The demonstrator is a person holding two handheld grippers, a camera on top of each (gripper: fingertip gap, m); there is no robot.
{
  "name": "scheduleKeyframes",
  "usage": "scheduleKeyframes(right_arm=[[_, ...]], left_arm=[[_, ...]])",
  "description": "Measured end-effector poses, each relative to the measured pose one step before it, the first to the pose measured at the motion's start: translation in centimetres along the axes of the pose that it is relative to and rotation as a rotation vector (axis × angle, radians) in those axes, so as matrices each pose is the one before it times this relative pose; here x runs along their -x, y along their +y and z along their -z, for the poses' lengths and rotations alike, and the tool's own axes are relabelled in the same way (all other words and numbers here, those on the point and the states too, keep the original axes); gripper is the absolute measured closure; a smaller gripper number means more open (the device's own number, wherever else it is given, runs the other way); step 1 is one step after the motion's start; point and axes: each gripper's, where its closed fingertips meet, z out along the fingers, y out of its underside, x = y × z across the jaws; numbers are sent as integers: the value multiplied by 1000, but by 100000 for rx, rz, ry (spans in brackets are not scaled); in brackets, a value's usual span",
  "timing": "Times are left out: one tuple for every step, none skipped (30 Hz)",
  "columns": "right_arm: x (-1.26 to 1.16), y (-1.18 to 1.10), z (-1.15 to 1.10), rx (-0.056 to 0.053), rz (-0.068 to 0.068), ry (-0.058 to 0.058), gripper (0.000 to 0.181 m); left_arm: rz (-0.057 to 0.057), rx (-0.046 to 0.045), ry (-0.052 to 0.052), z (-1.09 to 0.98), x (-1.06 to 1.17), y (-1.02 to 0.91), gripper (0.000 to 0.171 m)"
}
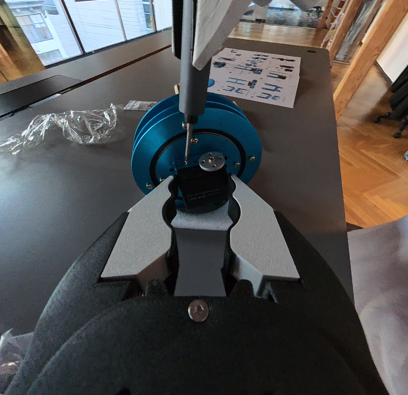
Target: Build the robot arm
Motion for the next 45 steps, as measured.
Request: scheduleKeyframes(right_arm=[[9, 82, 42, 631, 363, -603, 162], [23, 56, 40, 457, 405, -507, 162], [31, 32, 43, 68, 371, -437, 160], [34, 55, 43, 168, 489, -309, 162], [43, 42, 37, -17, 742, -223, 162], [68, 54, 47, 394, 826, -259, 162], [57, 46, 55, 384, 872, -203, 162], [93, 31, 38, 118, 647, -285, 162], [92, 49, 36, 211, 710, -314, 162], [82, 67, 46, 357, 442, -320, 161], [85, 48, 37, 166, 364, -301, 160], [62, 46, 54, -254, 792, -97, 162], [78, 61, 52, -308, 1026, -44, 162], [74, 87, 70, -289, 761, -27, 162], [72, 93, 76, -290, 694, -50, 162], [50, 95, 78, -329, 806, -11, 162], [38, 114, 77, -150, 398, -144, 162], [29, 102, 71, -235, 250, -213, 162], [20, 97, 58, -304, 368, -209, 162], [3, 80, 49, -362, 395, -167, 160], [14, 65, 52, -368, 317, -273, 162], [15, 65, 49, -249, 350, -286, 162], [31, 30, 30, -442, 599, -233, 162], [29, 40, 20, -227, 640, -170, 162], [29, 40, 16, -48, 737, -142, 161], [42, 12, 16, -316, 940, -49, 161], [39, 42, 19, -83, 697, -113, 162], [26, 45, 43, 15, 586, -182, 162], [23, 58, 54, -68, 564, -211, 161], [8, 52, 51, -117, 352, -206, 162], [1, 79, 68, -49, 175, -270, 161], [-5, 92, 63, -3, 87, -328, 162], [16, 77, 67, -64, 97, -336, 161], [14, 72, 66, -154, 163, -278, 162], [17, 51, 58, -356, 329, -229, 162], [21, 78, 60, -200, 383, -210, 162], [15, 66, 42, -267, 290, -192, 162], [10, 60, 38, -267, -11, -298, 162], [-12, 54, 25, -362, -178, -268, 162], [-7, 32, 13, -460, -216, -287, 162], [-4, 60, 22, -86, -197, -334, 160], [-12, 39, 19, -77, -238, -195, 160], [-6, 22, 12, -236, -35, -49, 160], [-16, 26, 30, 59, 81, 90, 160], [-8, 34, 35, 55, 6, 75, 161]], left_arm=[[-145, -669, -1758, -10, -48, -12, 129], [-101, -223, -1592, -25, -64, -8, 129], [-87, 229, -1565, -24, -79, -19, 129], [-105, 313, -1810, -29, -47, -2, 129], [-62, 180, -2032, -34, -56, -12, 129], [-200, 68, -1989, -24, -86, -14, 129], [-562, -67, -1954, -29, -94, -4, 129], [-645, -61, -1962, -8, -106, -2, 129], [-949, 141, -2030, -4, -96, 5, 129], [-875, 279, -1847, 10, -114, 20, 128], [-828, 425, -1678, 17, -130, 13, 128], [-1160, 406, -1715, -14, -107, 4, 128], [-953, 412, -1488, -6, -108, -5, 128], [149, 378, -1193, -3, -113, -20, 128], [1502, 153, -540, 12, -152, -67, 128], [1531, 77, -380, 6, -94, -57, 127], [739, 122, -639, 5, -27, -32, 128], [157, 312, -814, -10, -59, -13, 129], [-219, 375, -1366, -19, -38, 5, 129], [-205, 163, -1168, -22, -86, -4, 128], [311, -91, -907, 2, -101, -20, 127], [994, -199, -681, 0, -77, -23, 126], [1468, -232, -478, 20, -35, -42, 126], [1402, -67, -454, 4, -15, -16, 126], [1087, 124, -623, 3, -3, -17, 126], [713, 83, -793, -2, 6, -26, 126], [672, -136, -873, -19, -26, -27, 126], [820, -458, -675, -8, -58, -29, 126], [753, -693, -604, -14, -79, -38, 126], [567, -630, -571, -12, -80, -30, 126], [633, -372, -560, 2, -92, -16, 126], [642, -283, -568, 3, -97, -26, 126], [520, -218, -491, 23, -92, -22, 126], [697, -337, -271, 19, -106, -26, 127], [678, -362, -192, 22, -87, -17, 128], [188, 12, -304, 15, -71, 47, 128], [-180, 545, -549, -1, -8, 126, 129], [74, 624, -335, 11, -27, 139, 129], [748, 433, -45, 12, -37, 128, 129], [861, 217, 43, 19, -30, 84, 129], [319, 87, -160, 41, 12, 13, 130], [136, 235, -185, 20, 6, 13, 130], [220, 83, -34, 12, -42, 3, 130], [365, -67, 108, 9, -65, -5, 130], [703, -175, 329, 23, -114, -14, 130]])
